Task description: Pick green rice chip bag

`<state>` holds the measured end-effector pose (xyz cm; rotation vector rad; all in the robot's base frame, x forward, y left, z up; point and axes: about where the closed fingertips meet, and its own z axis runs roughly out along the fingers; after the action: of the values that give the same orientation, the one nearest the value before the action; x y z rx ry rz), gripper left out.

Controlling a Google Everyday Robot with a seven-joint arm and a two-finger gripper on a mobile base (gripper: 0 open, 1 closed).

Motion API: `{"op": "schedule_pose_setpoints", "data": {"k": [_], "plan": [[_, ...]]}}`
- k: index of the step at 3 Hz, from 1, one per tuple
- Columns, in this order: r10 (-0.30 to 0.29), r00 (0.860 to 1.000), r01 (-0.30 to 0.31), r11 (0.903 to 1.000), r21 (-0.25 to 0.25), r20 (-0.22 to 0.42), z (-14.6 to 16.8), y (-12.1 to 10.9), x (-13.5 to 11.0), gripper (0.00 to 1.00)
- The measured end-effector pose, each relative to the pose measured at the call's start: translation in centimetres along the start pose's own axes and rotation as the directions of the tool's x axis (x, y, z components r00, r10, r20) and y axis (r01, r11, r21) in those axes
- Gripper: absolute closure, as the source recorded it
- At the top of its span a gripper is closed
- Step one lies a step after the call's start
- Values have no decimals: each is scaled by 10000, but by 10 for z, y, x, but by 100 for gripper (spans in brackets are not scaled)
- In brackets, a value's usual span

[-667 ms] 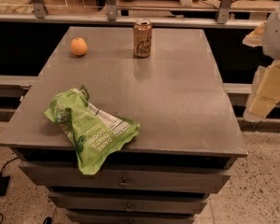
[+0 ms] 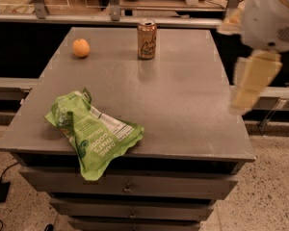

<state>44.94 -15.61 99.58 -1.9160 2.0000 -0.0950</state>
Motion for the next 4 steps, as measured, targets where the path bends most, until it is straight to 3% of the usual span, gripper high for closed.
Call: {"op": "schedule_pose_setpoints", "data": {"k": [1,2,4], "plan": [[-2628,9636,2602,9640,542,486,-20,-1,-101,0],[-4137,9075,4046,9074,1134,724,-43,19,-164,0],[-4176,9061,4085,9053,1164,684,-45,20,-165,0]]}}
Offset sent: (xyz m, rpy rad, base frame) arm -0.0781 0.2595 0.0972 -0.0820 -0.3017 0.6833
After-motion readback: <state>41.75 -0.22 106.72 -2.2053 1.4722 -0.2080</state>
